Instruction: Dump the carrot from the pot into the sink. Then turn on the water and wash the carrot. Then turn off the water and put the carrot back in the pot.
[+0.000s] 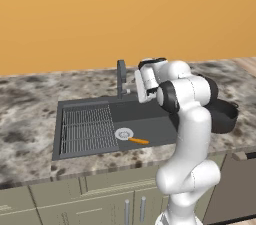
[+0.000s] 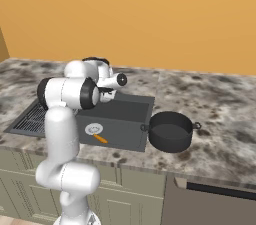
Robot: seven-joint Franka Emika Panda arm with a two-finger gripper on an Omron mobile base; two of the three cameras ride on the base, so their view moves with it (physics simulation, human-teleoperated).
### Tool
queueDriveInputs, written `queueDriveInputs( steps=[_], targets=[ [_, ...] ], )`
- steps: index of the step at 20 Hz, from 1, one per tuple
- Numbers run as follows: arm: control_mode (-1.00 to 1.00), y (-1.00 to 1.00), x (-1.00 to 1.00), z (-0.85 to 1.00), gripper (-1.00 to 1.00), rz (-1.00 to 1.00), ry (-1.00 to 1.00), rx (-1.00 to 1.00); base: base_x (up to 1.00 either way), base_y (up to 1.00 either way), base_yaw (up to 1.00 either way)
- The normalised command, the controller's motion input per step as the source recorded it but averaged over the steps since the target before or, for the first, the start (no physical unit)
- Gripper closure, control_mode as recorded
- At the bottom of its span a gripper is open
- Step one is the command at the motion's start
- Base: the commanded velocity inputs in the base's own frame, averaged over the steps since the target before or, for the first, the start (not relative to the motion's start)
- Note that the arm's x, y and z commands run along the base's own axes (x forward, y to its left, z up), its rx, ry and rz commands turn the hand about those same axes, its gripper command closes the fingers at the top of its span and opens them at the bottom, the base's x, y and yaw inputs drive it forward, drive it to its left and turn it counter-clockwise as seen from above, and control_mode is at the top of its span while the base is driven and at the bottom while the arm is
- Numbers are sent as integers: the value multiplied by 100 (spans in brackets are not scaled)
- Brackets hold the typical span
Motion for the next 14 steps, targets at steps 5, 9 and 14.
queueDriveInputs(
  steps=[5,9,14],
  targets=[
    [-100,14,25,-15,-100,0,0,0,0,0,0],
    [-100,12,27,-17,-100,0,0,0,0,0,0],
    [-100,0,31,-22,-100,0,0,0,0,0,0]
  ],
)
